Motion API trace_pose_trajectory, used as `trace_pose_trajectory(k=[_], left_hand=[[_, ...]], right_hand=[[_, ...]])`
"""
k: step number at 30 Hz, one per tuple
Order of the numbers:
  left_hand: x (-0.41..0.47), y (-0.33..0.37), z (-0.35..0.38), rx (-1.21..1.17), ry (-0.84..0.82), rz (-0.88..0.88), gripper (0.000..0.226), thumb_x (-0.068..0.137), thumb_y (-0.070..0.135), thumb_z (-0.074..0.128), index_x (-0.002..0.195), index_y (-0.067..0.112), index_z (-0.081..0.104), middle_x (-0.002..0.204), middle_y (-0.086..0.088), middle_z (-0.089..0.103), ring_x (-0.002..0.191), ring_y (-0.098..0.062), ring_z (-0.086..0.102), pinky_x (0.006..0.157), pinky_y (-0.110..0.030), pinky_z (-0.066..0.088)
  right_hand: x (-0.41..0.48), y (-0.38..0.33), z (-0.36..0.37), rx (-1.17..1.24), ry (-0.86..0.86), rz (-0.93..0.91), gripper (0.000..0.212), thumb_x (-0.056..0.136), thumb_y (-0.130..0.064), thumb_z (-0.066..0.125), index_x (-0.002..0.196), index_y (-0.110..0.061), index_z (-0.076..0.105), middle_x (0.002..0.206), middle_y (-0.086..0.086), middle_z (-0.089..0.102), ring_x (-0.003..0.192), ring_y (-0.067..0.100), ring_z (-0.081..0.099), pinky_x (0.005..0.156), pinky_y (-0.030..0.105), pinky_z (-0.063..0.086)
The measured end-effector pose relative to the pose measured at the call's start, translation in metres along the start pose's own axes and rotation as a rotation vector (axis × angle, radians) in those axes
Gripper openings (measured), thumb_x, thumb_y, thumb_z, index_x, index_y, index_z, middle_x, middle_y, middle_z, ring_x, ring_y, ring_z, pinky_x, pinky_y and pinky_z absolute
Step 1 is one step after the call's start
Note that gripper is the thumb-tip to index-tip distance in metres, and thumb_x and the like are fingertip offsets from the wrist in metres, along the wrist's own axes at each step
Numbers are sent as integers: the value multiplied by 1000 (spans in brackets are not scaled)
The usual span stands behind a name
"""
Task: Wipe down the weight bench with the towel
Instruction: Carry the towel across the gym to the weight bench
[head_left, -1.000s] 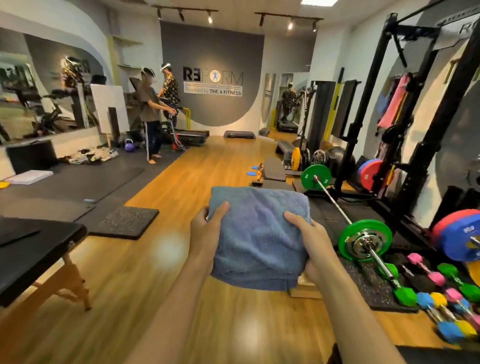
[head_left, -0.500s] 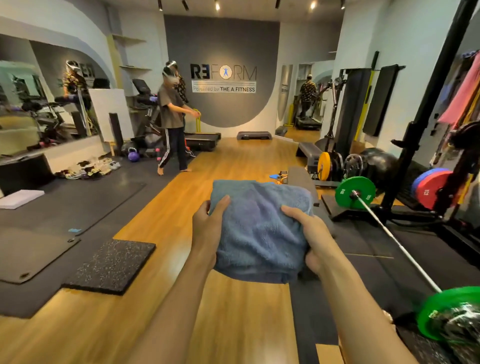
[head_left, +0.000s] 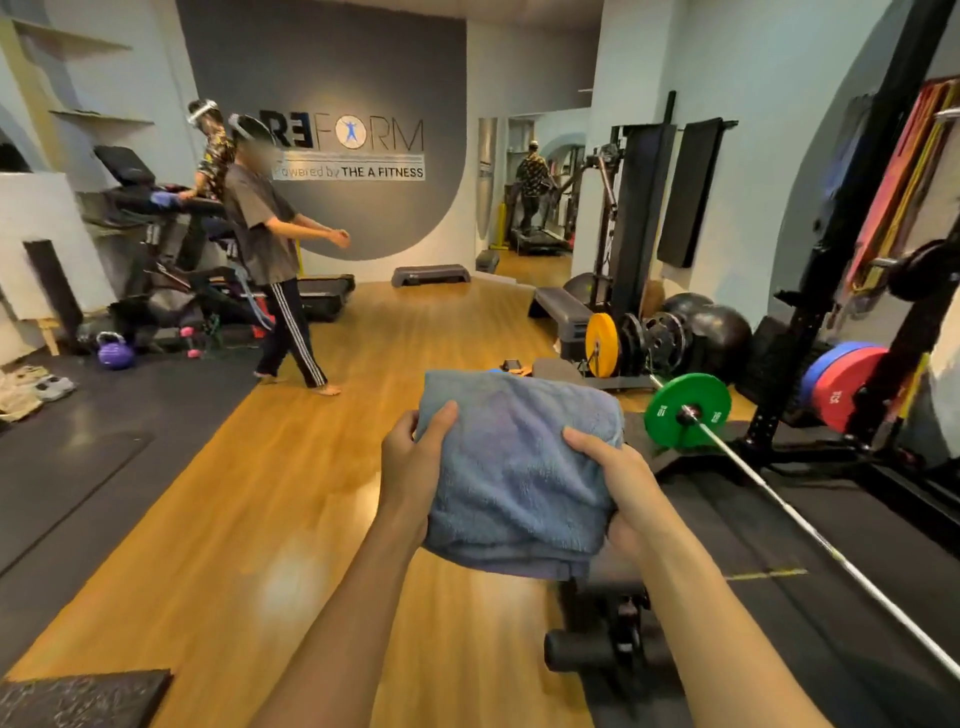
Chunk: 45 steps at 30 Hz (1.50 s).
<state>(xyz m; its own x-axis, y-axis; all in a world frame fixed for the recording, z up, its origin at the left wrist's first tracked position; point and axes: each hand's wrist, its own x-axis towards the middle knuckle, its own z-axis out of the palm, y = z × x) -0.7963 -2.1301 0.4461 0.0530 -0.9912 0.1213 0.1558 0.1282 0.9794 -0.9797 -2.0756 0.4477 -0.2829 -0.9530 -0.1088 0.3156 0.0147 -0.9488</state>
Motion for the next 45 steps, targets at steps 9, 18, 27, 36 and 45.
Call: trace_pose_trajectory(k=[9,18,27,36,45], left_hand=[[331,-66,40,-28,-35,-78,24,88,36,66,100,16,66,96,-3,74,87,-18,72,75,-34,58],[643,-156,90,-37,-210,-138,19,88,35,66,95,18,68,91,3,74,84,-13,70,71,-28,55],[903,-237,184,-6,-478,-229,32,88,36,65,113,17,66,111,2,72,101,-14,68,89,-33,54],[1130,-351,298,197,-730,-274,9,91,30,62,90,22,66,100,-1,72,99,-20,67,91,-43,54],[1290,-502,392,432,-1165,-394,31,94,21,58,124,12,57,116,-10,64,97,-19,61,82,-34,51]], right_hand=[[320,-7,77,6,69,8,12,83,-24,74,92,-19,68,72,-6,76,66,12,73,62,28,52],[601,17,125,91,281,72,20,80,-19,75,98,-11,69,84,6,78,80,24,74,85,44,58],[838,23,138,190,511,4,36,79,-14,77,114,-13,66,97,6,77,86,21,73,75,36,58],[1073,52,115,175,766,-70,16,86,-9,69,100,-16,69,89,2,77,83,20,73,77,35,58],[1260,117,104,-86,1201,-50,28,89,-18,70,116,-18,61,109,-1,71,97,14,68,85,32,54]])
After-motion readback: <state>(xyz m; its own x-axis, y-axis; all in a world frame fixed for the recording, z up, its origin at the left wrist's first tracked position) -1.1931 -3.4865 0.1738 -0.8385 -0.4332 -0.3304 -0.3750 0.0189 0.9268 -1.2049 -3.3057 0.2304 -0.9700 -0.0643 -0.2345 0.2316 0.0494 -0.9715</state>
